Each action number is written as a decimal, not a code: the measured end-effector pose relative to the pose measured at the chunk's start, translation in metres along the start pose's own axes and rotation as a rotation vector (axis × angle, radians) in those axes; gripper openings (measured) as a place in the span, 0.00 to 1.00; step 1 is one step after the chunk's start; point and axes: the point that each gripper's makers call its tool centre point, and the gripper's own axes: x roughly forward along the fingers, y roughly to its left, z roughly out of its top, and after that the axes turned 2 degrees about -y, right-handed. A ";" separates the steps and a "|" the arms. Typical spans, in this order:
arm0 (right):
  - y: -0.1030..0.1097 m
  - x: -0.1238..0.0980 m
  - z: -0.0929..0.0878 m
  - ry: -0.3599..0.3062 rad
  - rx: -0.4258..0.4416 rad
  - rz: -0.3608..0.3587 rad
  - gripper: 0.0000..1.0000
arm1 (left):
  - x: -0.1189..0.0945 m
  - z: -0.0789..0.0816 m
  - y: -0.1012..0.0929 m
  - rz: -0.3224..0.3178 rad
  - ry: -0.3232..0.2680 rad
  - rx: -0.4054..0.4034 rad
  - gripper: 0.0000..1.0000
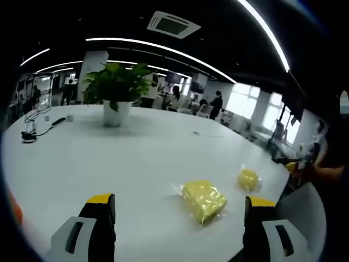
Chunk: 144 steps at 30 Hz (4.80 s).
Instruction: Compare the silicone blocks by pressing each to a similar depth, holding the contact briefly, and releasing to observe deformation and rebound differences across the visible hardness samples.
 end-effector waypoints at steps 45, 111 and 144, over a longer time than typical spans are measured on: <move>0.021 -0.004 -0.021 0.028 0.017 0.025 0.96 | 0.119 -0.036 0.014 -0.148 0.178 -0.586 0.32; 0.024 0.004 -0.009 0.021 0.017 0.044 0.96 | 0.108 0.068 -0.036 -0.305 0.002 -0.143 0.00; 0.045 0.004 0.032 -0.034 -0.034 0.134 0.96 | 0.053 0.184 -0.098 -0.438 -0.203 0.084 0.00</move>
